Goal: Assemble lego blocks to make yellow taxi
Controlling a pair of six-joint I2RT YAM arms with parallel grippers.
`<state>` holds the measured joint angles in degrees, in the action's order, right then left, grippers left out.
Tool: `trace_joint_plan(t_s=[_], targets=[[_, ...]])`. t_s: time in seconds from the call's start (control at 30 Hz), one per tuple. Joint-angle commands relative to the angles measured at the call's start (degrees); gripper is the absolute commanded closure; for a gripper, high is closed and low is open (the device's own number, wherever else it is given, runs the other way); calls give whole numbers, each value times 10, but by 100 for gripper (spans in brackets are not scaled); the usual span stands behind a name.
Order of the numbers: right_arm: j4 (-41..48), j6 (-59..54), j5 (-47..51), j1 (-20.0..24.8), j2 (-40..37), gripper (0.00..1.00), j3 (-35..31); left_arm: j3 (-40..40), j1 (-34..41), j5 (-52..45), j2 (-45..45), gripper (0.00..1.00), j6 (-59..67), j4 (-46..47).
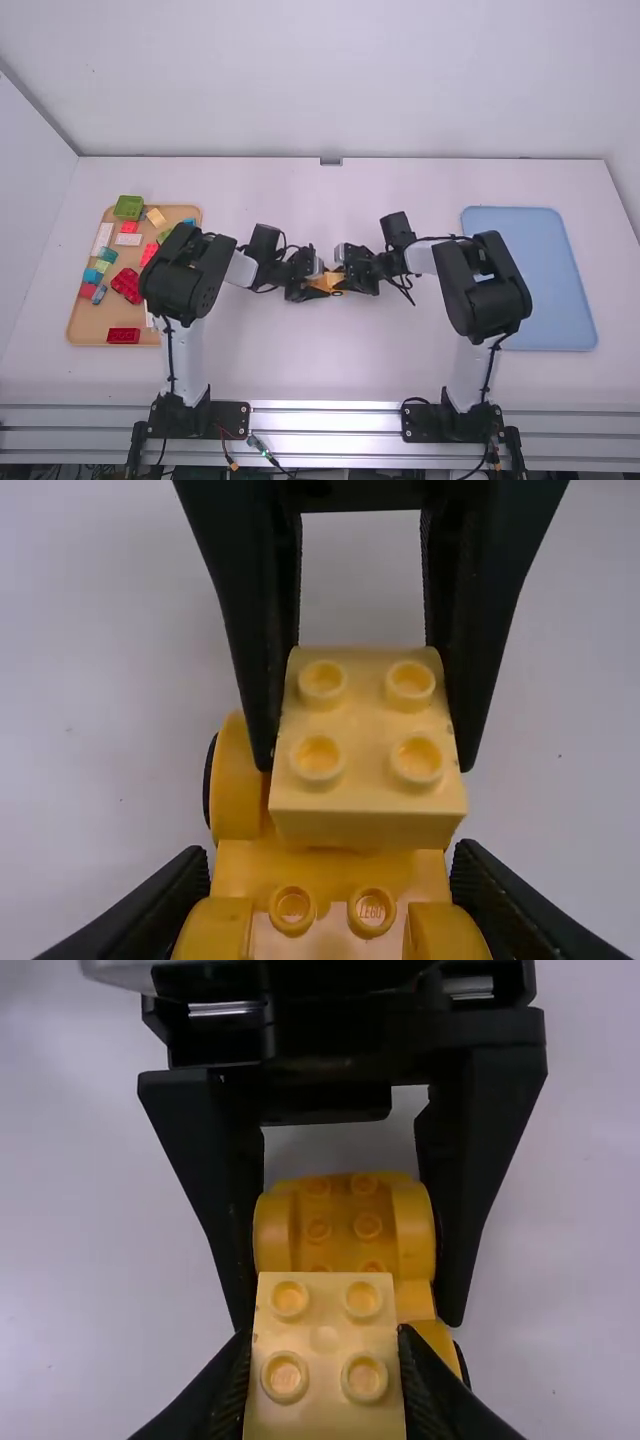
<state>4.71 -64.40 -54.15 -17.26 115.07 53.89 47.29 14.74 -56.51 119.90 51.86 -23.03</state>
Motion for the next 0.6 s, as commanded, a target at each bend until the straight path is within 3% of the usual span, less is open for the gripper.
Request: trace_joint_plan(t_s=[0.0, 0.07, 0.27, 0.37, 0.5, 0.57], targets=[[3, 1, 0, 0, 9, 59, -3, 1, -1, -10, 13, 43, 0, 0], [2, 1, 0, 0, 9, 53, -2, 1, -4, -10, 13, 43, 0, 0], [0, 20, 3, 0, 9, 50, 9, 1, -4, -10, 13, 43, 0, 0], [-5, 20, 3, -1, 9, 63, 9, 1, -4, -10, 13, 43, 0, 0], [-4, 21, 3, 0, 9, 71, 9, 1, -4, -10, 13, 43, 0, 0], [-2, 21, 8, 0, 9, 82, 9, 1, -4, -10, 13, 43, 0, 0]])
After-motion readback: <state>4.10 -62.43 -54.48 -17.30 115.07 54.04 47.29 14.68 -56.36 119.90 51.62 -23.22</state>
